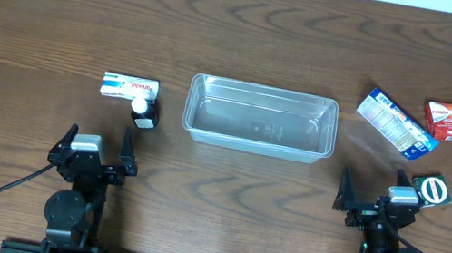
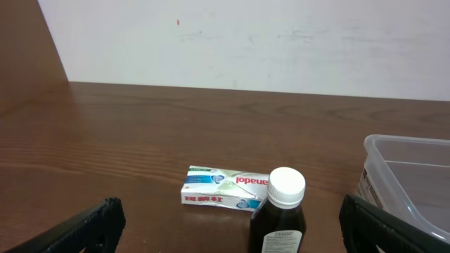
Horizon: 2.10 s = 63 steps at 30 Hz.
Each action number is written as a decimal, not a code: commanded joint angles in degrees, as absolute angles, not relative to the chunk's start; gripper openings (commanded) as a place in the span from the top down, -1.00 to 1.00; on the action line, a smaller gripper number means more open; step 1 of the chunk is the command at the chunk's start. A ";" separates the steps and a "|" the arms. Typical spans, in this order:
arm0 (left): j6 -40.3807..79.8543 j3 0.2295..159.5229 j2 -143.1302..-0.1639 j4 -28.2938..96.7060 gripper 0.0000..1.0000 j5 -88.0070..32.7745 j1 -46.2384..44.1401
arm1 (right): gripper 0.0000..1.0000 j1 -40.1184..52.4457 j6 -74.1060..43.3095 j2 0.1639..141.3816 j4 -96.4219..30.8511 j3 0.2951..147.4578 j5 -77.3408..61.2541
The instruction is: Pack container
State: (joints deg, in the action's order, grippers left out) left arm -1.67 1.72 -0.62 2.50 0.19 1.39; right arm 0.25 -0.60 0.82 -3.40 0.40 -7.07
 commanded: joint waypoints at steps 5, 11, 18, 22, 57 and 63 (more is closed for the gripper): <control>-1.58 0.23 -0.23 4.01 -0.96 0.49 1.19 | -0.99 0.78 -0.34 0.38 -3.66 0.32 -6.87; -1.58 0.23 -0.23 4.01 -0.96 0.49 1.19 | -0.98 0.78 -0.36 0.38 -3.66 0.32 -6.87; -1.58 0.23 -0.23 4.01 -0.96 0.49 1.19 | -0.98 0.78 -0.36 0.38 -3.66 0.32 -6.87; -1.58 0.23 -0.23 4.01 -0.96 0.49 1.19 | -0.99 0.78 -0.36 0.38 -3.66 0.32 -6.87; -1.58 0.23 -0.23 4.01 -0.96 0.49 1.19 | -0.98 0.78 -0.36 0.38 -3.66 0.32 -6.87; -1.58 0.23 -0.23 4.01 -0.96 0.49 1.19 | -0.99 0.78 0.30 0.38 -3.68 0.32 -5.61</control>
State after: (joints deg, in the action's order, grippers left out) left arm -1.67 1.72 -0.62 2.50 0.19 1.39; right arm 0.25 -0.58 0.82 -3.40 0.40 -6.61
